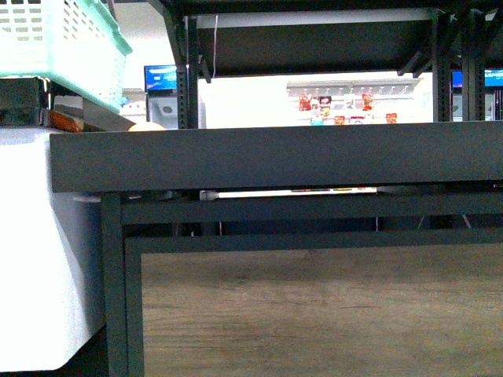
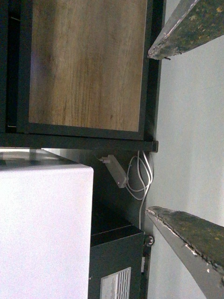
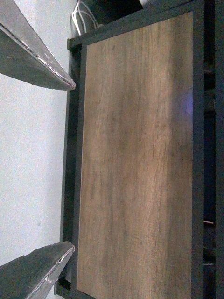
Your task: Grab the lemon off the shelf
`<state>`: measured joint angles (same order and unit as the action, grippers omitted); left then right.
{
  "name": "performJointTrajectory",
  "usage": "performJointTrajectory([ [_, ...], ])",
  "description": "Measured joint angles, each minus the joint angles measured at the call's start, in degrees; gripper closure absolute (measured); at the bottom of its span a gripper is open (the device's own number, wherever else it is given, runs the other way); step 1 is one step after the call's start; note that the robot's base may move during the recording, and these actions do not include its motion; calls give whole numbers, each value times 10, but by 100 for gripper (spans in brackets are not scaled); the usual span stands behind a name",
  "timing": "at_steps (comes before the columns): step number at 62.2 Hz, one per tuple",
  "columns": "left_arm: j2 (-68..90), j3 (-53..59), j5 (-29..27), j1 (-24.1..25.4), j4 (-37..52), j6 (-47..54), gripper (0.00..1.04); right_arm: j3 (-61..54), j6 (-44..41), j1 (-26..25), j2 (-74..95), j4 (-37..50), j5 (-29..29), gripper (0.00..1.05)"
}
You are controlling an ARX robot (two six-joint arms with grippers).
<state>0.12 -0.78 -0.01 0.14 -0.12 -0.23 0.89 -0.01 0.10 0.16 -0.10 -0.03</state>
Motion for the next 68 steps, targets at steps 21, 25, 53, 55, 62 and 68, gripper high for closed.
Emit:
performJointTrajectory([
  [21,0,0,0,0,0,0,8,0,0,0,0,0,0,7],
  [25,0,0,0,0,0,0,8,0,0,0,0,0,0,7],
  [53,0,0,0,0,0,0,8,0,0,0,0,0,0,7],
  [55,0,0,0,0,0,0,8,0,0,0,0,0,0,7],
  [62,0,0,0,0,0,0,8,0,0,0,0,0,0,7],
  [68,0,0,0,0,0,0,8,0,0,0,0,0,0,7],
])
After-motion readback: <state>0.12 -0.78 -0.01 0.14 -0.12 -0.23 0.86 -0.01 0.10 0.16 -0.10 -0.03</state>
